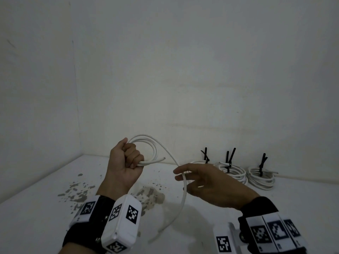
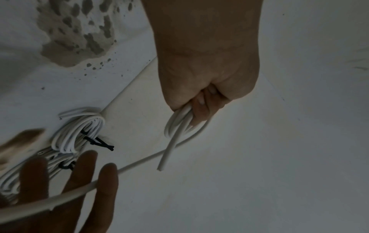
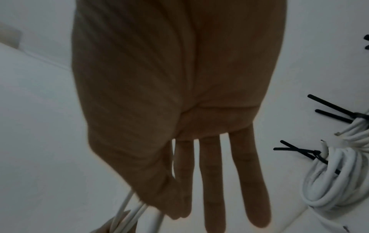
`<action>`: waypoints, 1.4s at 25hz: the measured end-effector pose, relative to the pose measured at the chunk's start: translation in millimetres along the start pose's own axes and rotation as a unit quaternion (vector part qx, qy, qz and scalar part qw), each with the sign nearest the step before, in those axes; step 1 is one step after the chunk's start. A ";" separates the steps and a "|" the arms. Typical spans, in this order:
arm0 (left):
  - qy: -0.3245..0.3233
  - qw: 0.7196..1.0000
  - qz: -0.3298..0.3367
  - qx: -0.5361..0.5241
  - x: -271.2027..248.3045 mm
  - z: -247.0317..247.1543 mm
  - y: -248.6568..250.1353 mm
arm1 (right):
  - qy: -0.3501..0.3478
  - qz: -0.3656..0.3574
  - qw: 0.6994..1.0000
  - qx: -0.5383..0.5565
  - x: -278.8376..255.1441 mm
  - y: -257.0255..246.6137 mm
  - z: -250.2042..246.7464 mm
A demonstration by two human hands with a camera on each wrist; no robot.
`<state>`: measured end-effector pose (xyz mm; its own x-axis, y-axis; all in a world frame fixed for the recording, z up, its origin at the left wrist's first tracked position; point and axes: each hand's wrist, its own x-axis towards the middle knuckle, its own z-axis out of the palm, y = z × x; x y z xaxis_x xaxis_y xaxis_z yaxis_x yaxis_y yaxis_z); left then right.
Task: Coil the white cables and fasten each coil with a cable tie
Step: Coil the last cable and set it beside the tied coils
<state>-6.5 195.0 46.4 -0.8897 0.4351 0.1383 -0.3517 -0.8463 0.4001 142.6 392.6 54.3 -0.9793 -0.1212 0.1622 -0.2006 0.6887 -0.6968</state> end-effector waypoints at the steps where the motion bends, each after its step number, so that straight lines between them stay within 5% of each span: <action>1: -0.002 1.000 -0.005 0.006 -1.2 1.5 -0.9 | 0.009 -0.011 1.000 0.005 -0.4 -1.0 -0.8; 6: -0.003 0.998 -0.018 0.065 -5.5 8.5 -2.7 | 0.119 -0.045 0.990 -0.062 -0.5 -1.6 -4.7; 12: -0.027 0.985 -0.055 0.160 -8.7 14.2 -9.9 | 0.165 -0.076 0.983 0.021 -0.8 -9.2 -5.1; 16: -0.026 0.969 -0.044 0.241 -8.7 15.9 -18.9 | 0.207 -0.074 0.967 -0.127 -6.1 -20.4 -6.5; 21: -0.018 0.957 -0.052 0.286 -10.4 15.2 -26.4 | 0.128 -0.014 0.961 -0.246 -6.3 -32.2 -2.1; 25: -0.054 0.947 -0.095 0.302 -18.0 21.5 -37.7 | 0.187 0.034 0.903 -0.384 0.4 -31.5 9.0; 27: -0.062 0.951 -0.098 0.288 -19.2 24.2 -42.9 | 0.193 0.016 0.898 -0.395 3.9 -29.7 13.6; 32: -0.054 0.974 -0.089 0.203 -15.9 23.3 -35.3 | 0.317 -0.089 0.941 -0.080 3.5 -22.5 12.7; 33: -0.060 0.977 -0.094 0.182 -16.1 23.8 -33.8 | 0.354 -0.099 0.927 0.073 4.9 -21.8 14.1; 35: -0.074 0.981 -0.104 0.143 -17.6 26.1 -34.5 | 0.363 -0.101 0.806 0.457 9.5 -26.3 16.7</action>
<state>28.8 224.6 53.7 -0.7476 0.6474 0.1482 -0.4062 -0.6222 0.6692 138.1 361.4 62.5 -0.7173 0.5135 0.4709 -0.6143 -0.1470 -0.7753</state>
